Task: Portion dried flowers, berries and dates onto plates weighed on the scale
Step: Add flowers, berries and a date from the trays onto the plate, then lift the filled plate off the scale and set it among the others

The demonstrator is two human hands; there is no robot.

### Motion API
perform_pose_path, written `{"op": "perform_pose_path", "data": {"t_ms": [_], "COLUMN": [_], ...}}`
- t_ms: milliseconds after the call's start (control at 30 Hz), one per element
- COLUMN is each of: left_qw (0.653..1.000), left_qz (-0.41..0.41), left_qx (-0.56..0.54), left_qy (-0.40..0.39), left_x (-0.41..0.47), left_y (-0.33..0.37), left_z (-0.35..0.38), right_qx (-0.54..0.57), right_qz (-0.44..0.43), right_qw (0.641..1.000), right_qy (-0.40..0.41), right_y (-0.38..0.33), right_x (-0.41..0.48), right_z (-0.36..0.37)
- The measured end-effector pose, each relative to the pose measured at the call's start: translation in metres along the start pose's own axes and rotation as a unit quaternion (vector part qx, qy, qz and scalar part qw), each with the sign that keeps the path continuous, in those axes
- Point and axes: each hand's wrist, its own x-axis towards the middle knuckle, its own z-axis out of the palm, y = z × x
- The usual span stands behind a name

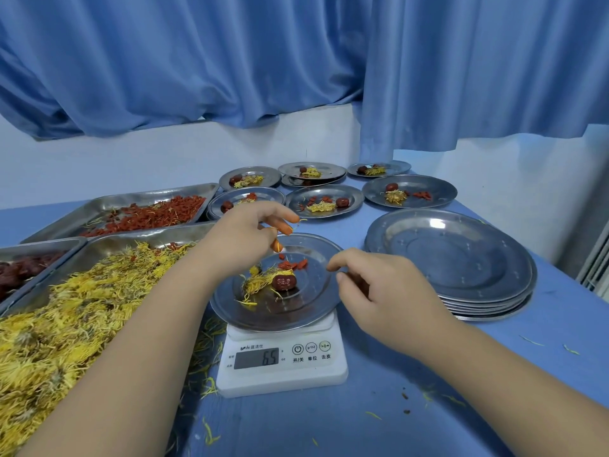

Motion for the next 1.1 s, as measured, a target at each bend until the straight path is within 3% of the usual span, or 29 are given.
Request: {"op": "perform_pose_path", "data": {"t_ms": [367,467,567,800,1100], "left_qw": [0.995,0.985,0.946,0.833,0.819], "left_qz": [0.024,-0.012,-0.069,-0.173,-0.172], "left_qx": [-0.082,-0.147,-0.297,-0.517,-0.54], "left_qy": [0.049,0.084,0.109,0.094,0.093], "left_x": [-0.028,-0.044,-0.056,-0.066,-0.071], "left_y": [0.01,-0.004,-0.022,-0.043,-0.044], "left_z": [-0.01,-0.021,-0.029,-0.034,-0.032], "right_qx": [0.03,0.056,0.063,0.222,0.431], "right_qz": [0.076,0.126,0.192,0.334,0.357], "right_qw": [0.997,0.99,0.979,0.914,0.828], "right_qy": [-0.013,-0.003,-0.02,-0.057,-0.006], "right_y": [0.003,0.005,0.007,0.005,0.0], "right_x": [0.001,0.001,0.002,0.006,0.006], "right_z": [0.007,0.009,0.013,0.019,0.022]}}
